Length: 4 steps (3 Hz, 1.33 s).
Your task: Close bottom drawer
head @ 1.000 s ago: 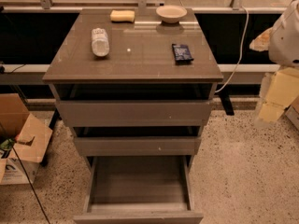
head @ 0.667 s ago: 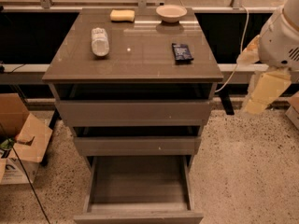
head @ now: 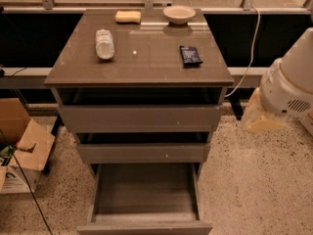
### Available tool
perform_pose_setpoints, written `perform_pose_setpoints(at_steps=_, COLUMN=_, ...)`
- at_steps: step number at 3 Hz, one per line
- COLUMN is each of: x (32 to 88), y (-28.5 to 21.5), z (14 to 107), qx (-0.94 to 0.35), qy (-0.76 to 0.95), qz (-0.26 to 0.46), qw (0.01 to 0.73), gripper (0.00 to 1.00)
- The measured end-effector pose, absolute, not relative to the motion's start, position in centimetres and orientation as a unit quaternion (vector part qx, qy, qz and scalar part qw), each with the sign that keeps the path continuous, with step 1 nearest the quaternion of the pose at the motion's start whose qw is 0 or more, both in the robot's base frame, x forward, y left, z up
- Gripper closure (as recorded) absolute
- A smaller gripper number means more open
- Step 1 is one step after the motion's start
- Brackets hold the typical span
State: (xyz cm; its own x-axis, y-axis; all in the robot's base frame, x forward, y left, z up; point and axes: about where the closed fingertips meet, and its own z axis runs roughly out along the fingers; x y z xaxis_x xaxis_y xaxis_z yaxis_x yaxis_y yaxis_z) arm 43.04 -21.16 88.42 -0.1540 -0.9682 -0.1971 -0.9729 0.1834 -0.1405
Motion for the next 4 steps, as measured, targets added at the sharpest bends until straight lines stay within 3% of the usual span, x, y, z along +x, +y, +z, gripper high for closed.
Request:
perform_pose_setpoints(at_steps=1, x=42.6, y=-21.3, z=87.6, qx=-0.638, qy=0.761, qz=0.012, qw=0.116, gripper=0.95)
perform_pose_setpoints(at_steps=3, x=41.5, y=-22.5, z=84.3, qx=-0.649, qy=0.757, qz=0.005, qw=0.076, gripper=1.0)
perform_pose_setpoints(at_steps=4, x=40.2, y=-23.1, z=79.8, qx=-0.654, qy=0.752, qz=0.041, qw=0.072, gripper=1.0)
